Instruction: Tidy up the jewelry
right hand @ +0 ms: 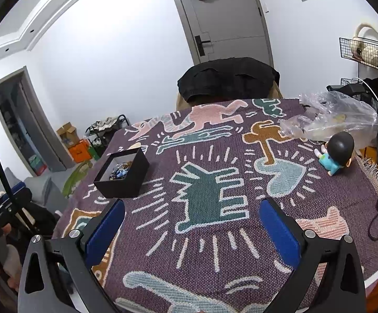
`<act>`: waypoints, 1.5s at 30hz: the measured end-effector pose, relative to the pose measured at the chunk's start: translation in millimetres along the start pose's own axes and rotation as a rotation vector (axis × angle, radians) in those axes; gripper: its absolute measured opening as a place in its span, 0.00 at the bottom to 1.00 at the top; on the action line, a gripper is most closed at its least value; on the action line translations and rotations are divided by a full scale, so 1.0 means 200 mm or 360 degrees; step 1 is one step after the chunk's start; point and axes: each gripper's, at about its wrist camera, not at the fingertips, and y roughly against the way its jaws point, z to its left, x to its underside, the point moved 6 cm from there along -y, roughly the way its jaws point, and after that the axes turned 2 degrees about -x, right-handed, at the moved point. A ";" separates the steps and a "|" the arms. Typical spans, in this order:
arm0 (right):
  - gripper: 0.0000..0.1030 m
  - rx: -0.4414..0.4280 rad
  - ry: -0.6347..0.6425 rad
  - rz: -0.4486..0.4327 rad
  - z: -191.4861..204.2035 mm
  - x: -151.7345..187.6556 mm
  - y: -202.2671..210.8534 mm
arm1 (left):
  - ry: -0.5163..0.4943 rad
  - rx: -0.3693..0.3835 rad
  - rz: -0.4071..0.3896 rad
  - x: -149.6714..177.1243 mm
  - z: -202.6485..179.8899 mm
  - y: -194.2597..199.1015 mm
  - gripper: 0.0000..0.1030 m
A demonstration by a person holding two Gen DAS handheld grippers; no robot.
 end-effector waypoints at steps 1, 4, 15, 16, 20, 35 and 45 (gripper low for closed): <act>1.00 0.0002 0.0001 -0.0001 0.00 0.00 0.00 | 0.0001 -0.0001 -0.0001 0.00 0.00 0.00 1.00; 1.00 0.0005 -0.0001 0.0000 0.00 0.00 0.00 | 0.0003 -0.0003 -0.0013 0.00 0.00 0.01 1.00; 1.00 0.0009 -0.0004 -0.0001 -0.01 0.00 0.00 | 0.0007 0.0000 -0.0016 0.00 0.01 0.01 1.00; 1.00 0.0009 -0.0004 -0.0001 -0.01 0.00 0.00 | 0.0005 -0.0001 -0.0017 0.00 0.01 0.01 1.00; 1.00 0.0010 -0.0006 -0.0002 -0.01 0.00 0.00 | -0.0001 0.0002 -0.0018 0.00 0.00 0.01 1.00; 1.00 0.0021 -0.0009 -0.0004 -0.02 0.01 0.00 | -0.0011 0.0026 -0.0019 0.00 -0.02 0.02 1.00; 1.00 0.0035 -0.0018 0.0011 -0.04 0.02 -0.02 | -0.0023 0.0021 -0.0013 0.01 -0.03 0.01 1.00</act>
